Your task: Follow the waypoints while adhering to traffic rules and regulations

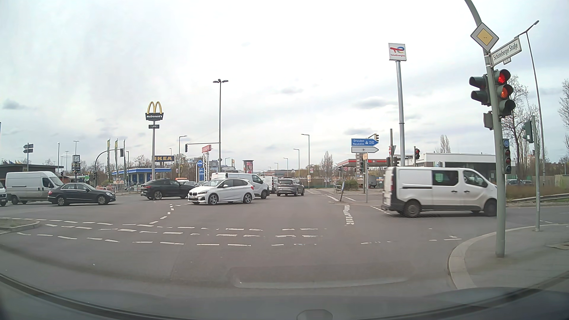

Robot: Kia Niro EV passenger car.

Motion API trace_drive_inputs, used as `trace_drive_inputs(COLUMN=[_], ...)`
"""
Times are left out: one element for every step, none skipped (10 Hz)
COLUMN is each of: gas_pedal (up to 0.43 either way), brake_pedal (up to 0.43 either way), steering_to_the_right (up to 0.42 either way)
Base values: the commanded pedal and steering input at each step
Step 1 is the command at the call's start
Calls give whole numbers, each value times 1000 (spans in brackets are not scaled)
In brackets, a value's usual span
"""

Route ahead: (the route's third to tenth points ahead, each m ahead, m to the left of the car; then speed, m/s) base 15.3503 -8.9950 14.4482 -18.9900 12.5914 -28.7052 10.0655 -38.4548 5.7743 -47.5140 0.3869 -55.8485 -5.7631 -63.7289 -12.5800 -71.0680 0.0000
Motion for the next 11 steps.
trace_drive_inputs(gas_pedal=[0,0,0,0,0,0,0,0,0,0,0], brake_pedal=[421,415,421,421,415,415,421,421,415,305,0], steering_to_the_right=[-16,-17,-17,-17,-16,-17,-17,-17,-17,-17,-17])
